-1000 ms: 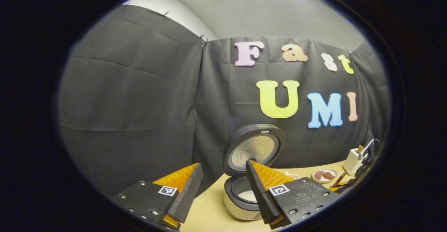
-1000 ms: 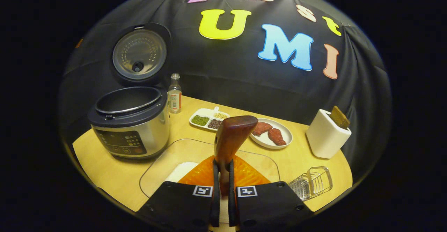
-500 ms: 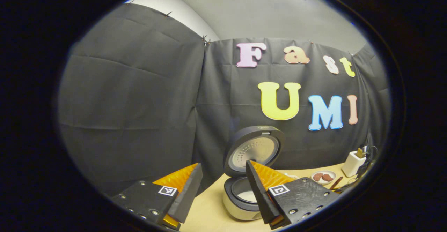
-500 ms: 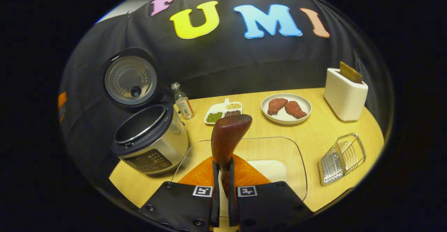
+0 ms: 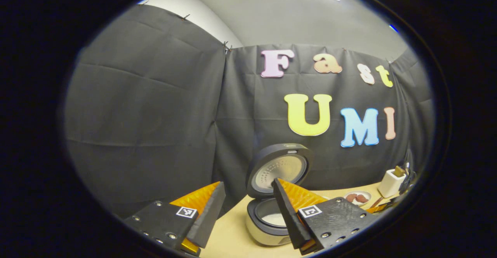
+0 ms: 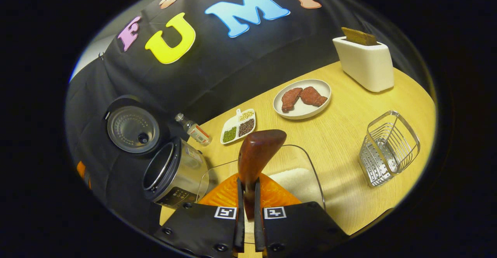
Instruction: Close the left gripper, press the button to open the rice cooker; take a wooden spoon from the chopstick holder with the right hand, scoop a spoonful of rice and pour it into the rice cooker, then put the wooden spoon back into the chopstick holder.
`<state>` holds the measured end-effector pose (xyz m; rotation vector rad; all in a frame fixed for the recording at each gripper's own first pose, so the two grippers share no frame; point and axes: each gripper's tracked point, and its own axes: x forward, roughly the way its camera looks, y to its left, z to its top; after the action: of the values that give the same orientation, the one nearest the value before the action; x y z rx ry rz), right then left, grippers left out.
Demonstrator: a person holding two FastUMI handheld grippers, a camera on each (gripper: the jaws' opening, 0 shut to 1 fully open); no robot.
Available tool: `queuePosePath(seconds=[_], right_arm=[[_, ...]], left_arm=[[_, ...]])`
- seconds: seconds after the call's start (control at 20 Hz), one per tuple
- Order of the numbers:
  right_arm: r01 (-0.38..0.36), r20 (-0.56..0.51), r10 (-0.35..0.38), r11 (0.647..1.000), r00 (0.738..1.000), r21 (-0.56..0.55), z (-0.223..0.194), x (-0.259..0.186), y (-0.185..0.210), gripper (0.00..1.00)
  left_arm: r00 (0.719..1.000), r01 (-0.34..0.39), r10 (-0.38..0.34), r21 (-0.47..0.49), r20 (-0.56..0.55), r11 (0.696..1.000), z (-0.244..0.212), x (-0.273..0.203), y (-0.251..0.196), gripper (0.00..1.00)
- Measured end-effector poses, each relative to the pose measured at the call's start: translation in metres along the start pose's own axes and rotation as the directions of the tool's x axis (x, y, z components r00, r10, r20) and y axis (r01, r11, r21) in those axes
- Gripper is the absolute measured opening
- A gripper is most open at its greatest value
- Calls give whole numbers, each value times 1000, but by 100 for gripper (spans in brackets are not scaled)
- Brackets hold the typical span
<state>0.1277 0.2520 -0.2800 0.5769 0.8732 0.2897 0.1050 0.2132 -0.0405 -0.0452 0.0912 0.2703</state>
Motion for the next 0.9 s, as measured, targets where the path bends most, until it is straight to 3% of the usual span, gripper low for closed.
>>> queuePosePath(seconds=[0.15, 0.4, 0.85, 0.9], right_arm=[[-43, 2, 43, 988, 999, 146, 10, -4, -5, 8], [-115, 16, 118, 923, 993, 367, 21, -14, -10, 12], [-225, 36, 249, 794, 968, 565, 32, -25, 27, 8], [-234, 40, 258, 783, 965, 576, 34, -24, 32, 12]], left_arm=[[1000, 8, -8, 10, 4, 1000, 4, -2, -4, 80], [1000, 19, -19, 14, 12, 1000, 8, -5, -12, 78], [1000, 20, -20, -6, 12, 1000, 7, -6, -16, 79], [1000, 19, -19, -6, 12, 1000, 6, -7, -15, 80]])
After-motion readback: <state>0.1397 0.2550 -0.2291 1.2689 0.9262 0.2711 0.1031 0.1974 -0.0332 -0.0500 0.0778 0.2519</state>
